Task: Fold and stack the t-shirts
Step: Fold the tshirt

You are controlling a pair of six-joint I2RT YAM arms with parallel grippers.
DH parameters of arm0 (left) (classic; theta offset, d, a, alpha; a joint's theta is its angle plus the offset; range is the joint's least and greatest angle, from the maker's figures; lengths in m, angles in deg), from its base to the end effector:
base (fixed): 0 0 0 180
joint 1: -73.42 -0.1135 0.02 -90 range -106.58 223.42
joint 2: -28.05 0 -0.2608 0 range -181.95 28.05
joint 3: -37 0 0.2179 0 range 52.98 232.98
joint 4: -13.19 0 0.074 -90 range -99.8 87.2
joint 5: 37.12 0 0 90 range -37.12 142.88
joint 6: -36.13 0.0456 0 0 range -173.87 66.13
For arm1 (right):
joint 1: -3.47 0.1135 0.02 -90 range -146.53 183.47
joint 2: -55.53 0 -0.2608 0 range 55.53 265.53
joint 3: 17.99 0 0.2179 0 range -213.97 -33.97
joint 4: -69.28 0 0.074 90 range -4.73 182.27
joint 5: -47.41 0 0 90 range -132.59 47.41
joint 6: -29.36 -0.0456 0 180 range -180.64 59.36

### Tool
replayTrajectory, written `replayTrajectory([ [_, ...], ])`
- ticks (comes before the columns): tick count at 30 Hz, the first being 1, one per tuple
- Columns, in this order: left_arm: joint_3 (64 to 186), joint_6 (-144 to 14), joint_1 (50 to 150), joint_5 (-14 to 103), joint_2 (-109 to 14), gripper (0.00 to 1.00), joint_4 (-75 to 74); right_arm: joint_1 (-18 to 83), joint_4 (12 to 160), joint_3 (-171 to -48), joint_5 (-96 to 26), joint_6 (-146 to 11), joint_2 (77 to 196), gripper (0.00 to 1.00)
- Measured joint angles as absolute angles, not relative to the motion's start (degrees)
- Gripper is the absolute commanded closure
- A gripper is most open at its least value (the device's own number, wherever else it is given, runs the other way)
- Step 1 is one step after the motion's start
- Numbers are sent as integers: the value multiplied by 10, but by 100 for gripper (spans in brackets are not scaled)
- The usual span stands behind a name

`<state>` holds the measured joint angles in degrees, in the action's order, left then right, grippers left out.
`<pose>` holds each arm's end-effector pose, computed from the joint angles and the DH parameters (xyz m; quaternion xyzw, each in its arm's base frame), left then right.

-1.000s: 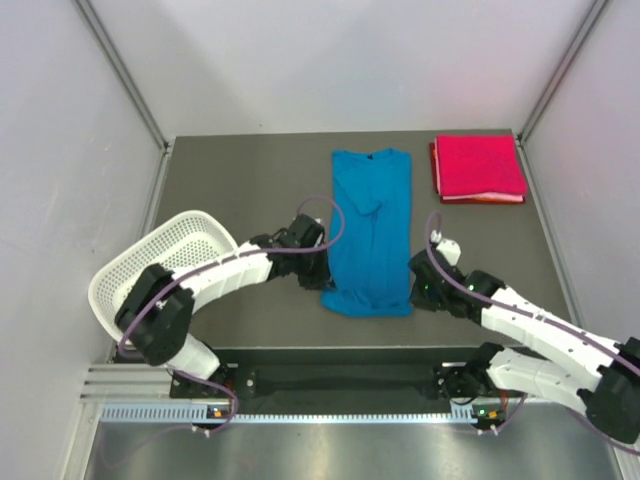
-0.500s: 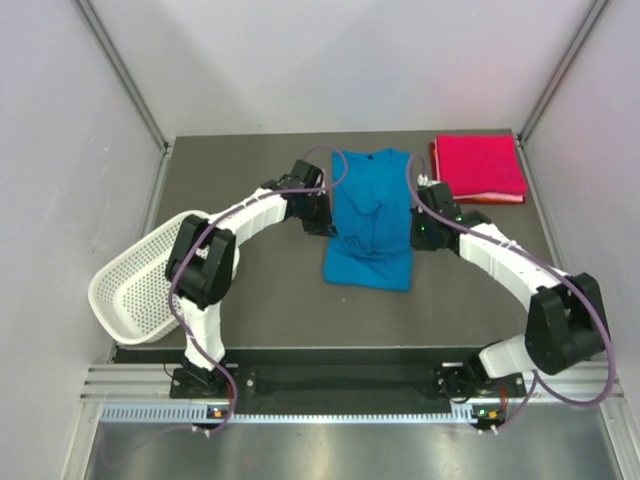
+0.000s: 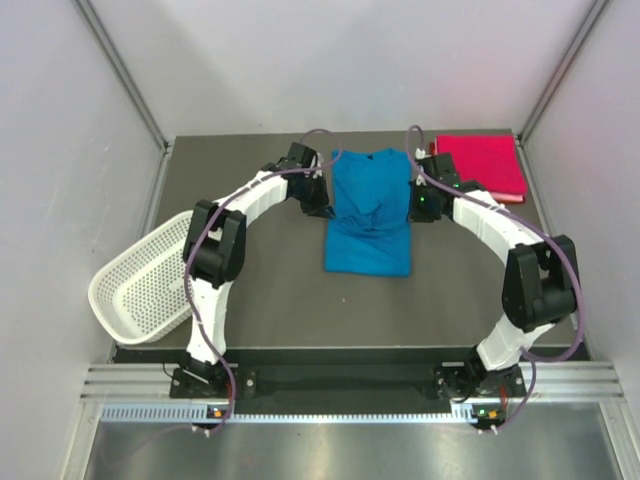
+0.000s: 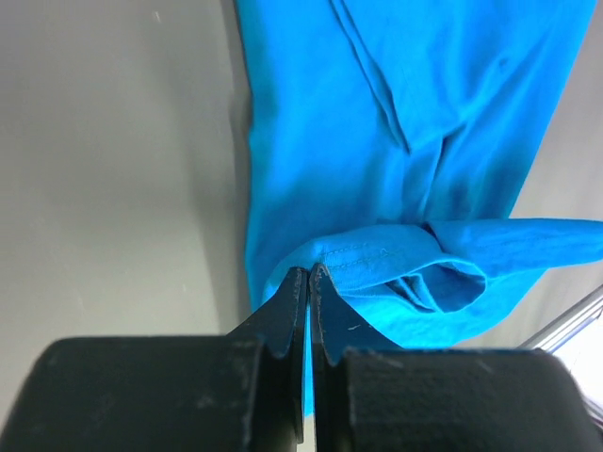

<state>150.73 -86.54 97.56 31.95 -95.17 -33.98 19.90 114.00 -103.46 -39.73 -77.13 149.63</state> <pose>0.3966 -0.1956 0.1983 -0.0181 0.9433 -0.2872 0.1654 0.3115 0.0942 0.2450 -0.0073 0.9490 0.1118 0.2947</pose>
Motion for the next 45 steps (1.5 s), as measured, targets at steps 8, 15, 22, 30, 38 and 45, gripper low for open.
replayTrajectory([
  [8,1559,-854,961,301,-999,100,-344,191,1141,-1099,-379,-761,1554,100],
  [15,1588,-852,955,285,-1027,100,-342,171,1141,-1121,-369,-762,1596,100],
  [22,1613,-852,951,276,-1059,100,-339,164,1140,-1148,-367,-762,1628,100],
  [30,1624,-852,946,269,-1075,100,-327,160,1127,-1159,-367,-762,1655,100],
  [38,1626,-857,946,283,-1075,100,-318,159,1119,-1162,-368,-763,1667,100],
  [45,1626,-869,946,294,-1074,100,-299,159,1114,-1162,-374,-770,1666,100],
])
